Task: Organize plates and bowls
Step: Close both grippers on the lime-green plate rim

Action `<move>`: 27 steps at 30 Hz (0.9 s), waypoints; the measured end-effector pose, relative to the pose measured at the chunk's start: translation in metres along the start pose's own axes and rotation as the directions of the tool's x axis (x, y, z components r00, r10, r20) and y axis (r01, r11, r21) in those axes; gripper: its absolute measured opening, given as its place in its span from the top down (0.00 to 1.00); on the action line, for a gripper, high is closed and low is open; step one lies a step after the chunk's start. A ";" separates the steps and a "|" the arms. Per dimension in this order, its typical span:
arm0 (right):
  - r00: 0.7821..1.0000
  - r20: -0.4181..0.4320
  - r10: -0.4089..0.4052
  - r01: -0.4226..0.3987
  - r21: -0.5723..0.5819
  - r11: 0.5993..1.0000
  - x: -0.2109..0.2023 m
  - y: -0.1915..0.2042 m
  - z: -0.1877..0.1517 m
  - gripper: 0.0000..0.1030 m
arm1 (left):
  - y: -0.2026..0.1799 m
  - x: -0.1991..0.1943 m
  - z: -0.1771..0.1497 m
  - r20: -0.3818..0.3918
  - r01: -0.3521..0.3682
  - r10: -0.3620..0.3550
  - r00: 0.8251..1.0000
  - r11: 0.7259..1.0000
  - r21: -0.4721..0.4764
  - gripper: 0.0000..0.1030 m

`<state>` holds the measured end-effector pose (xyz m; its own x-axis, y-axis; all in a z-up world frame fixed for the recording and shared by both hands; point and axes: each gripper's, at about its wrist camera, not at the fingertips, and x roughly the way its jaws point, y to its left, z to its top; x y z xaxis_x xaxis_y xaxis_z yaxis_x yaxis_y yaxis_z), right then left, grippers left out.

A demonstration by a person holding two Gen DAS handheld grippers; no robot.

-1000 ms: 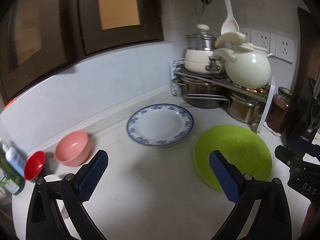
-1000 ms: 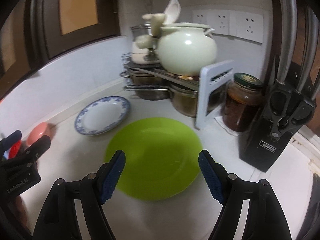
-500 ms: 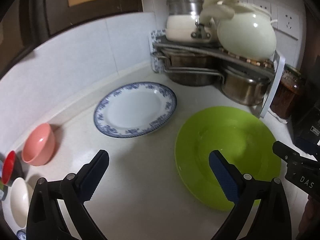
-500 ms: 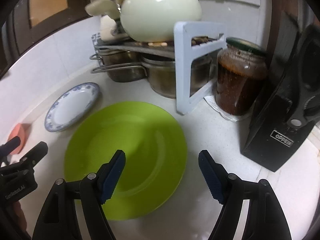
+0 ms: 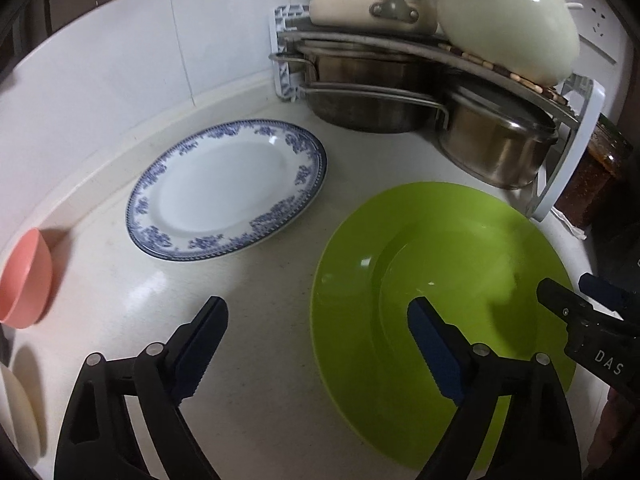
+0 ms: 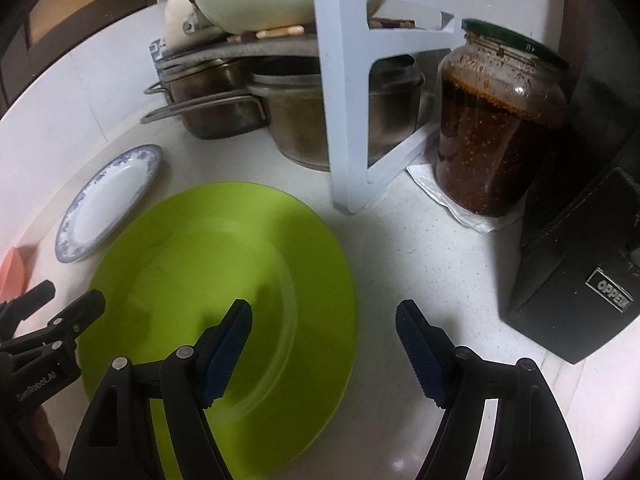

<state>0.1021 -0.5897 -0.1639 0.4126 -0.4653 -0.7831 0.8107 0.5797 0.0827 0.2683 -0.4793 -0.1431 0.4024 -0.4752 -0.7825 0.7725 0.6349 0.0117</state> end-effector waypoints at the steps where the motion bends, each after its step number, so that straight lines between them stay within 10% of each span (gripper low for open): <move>1: 1.000 -0.001 0.002 -0.002 0.002 1.000 0.001 -0.001 0.000 0.28 | 0.000 0.002 0.000 -0.008 0.004 -0.004 1.000 1.000 0.000 0.12; 27: 0.998 -0.057 0.022 -0.024 -0.027 0.999 0.019 0.000 0.006 0.60 | -0.010 0.026 0.005 -0.095 0.088 -0.086 0.992 0.996 0.019 0.55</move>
<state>0.1126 -0.6029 -0.1751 0.4062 -0.4131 -0.8151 0.7890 0.6085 0.0847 0.2733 -0.5015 -0.1606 0.2861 -0.4680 -0.8362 0.8143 0.5787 -0.0453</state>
